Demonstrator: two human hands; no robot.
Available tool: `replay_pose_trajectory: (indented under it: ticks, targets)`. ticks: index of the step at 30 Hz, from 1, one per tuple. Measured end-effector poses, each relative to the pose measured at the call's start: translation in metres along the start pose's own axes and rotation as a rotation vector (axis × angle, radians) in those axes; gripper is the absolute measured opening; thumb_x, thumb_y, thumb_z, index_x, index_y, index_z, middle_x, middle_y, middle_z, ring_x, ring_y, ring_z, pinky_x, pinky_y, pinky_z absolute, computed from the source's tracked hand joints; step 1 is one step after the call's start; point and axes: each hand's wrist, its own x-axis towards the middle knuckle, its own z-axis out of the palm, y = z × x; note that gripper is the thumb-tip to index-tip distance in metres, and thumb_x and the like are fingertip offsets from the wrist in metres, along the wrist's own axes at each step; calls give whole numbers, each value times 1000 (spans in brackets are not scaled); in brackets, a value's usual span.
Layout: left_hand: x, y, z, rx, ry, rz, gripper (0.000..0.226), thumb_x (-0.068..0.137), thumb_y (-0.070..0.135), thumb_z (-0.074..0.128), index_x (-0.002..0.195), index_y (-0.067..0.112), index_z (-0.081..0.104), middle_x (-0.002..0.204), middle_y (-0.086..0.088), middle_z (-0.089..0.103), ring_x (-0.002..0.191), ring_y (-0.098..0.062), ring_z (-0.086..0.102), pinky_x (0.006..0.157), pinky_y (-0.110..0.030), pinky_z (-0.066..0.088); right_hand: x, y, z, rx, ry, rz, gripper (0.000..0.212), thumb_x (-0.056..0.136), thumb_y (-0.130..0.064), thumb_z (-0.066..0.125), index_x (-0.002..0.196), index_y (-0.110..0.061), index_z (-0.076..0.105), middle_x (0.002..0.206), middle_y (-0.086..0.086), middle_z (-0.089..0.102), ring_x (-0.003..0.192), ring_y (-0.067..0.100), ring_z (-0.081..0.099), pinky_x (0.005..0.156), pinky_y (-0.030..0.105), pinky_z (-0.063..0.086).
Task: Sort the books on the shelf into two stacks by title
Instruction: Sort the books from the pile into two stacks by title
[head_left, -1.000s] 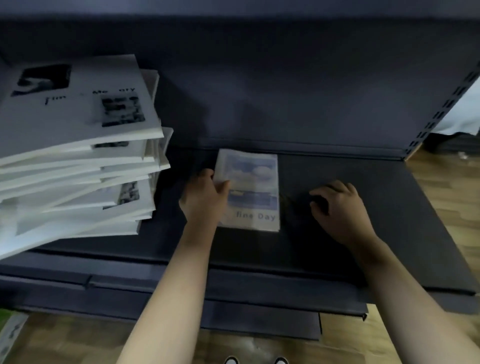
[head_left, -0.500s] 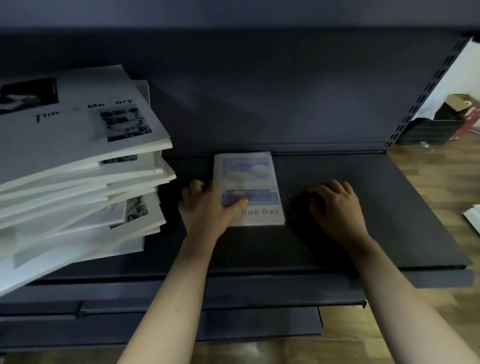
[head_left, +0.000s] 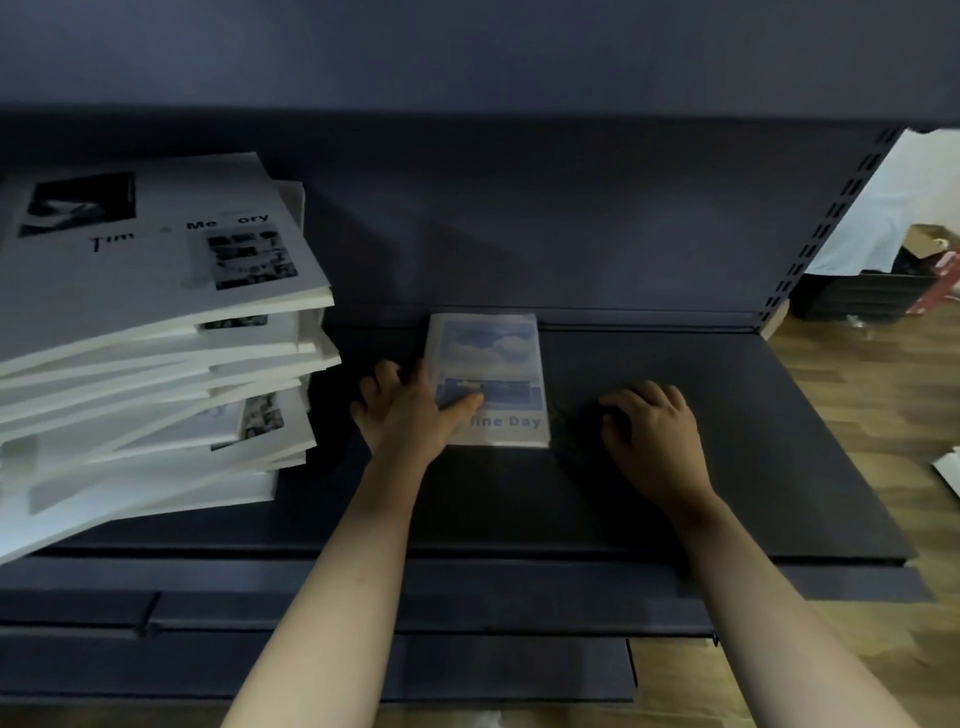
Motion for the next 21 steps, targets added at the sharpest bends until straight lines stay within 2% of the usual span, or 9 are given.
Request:
replay_pose_trajectory:
  ticks: [5, 9, 12, 15, 18, 21]
  targets:
    - [-4, -2, 1, 1, 43, 14, 81, 72, 81, 44, 134, 29, 40, 135, -8, 32, 121, -33, 31, 96, -45, 29, 0, -1, -1, 0, -8, 12, 23, 84, -20, 62, 106, -16, 69, 105, 7, 62, 97, 33, 52, 79, 40, 44]
    - [-14, -6, 1, -8, 108, 56, 71, 84, 72, 34, 132, 20, 44, 132, -9, 37, 120, -31, 34, 95, -45, 31, 0, -3, -4, 8, -18, 4, 24, 84, -19, 61, 107, -16, 69, 107, 7, 63, 99, 31, 52, 81, 40, 44]
    - [-29, -9, -3, -80, 173, 93, 59, 92, 59, 33, 129, 16, 48, 133, -12, 43, 119, -34, 39, 95, -45, 34, -1, -4, -8, 30, -45, 5, 24, 85, -17, 61, 108, -16, 68, 108, 7, 64, 99, 31, 53, 82, 40, 46]
    - [-46, -8, -10, -214, 232, 176, 65, 89, 55, 22, 120, 10, 56, 126, -15, 50, 112, -37, 49, 92, -46, 41, -3, -8, -14, 102, -40, 10, 25, 84, -12, 61, 108, -13, 68, 106, 8, 65, 98, 32, 55, 79, 38, 47]
    - [-61, -3, -26, -326, 238, 250, 46, 96, 43, 34, 119, 10, 57, 123, -11, 53, 109, -30, 52, 88, -39, 46, -3, -16, -23, 156, -33, -38, 25, 84, -9, 60, 108, -12, 67, 106, 7, 65, 99, 31, 57, 76, 34, 47]
    - [-76, 4, -48, -404, 271, 295, 35, 98, 33, 41, 124, 14, 56, 121, -7, 55, 107, -22, 54, 84, -28, 43, -1, -35, -33, 224, 4, -95, 24, 83, -7, 61, 105, -11, 69, 103, 7, 66, 96, 29, 60, 71, 30, 44]
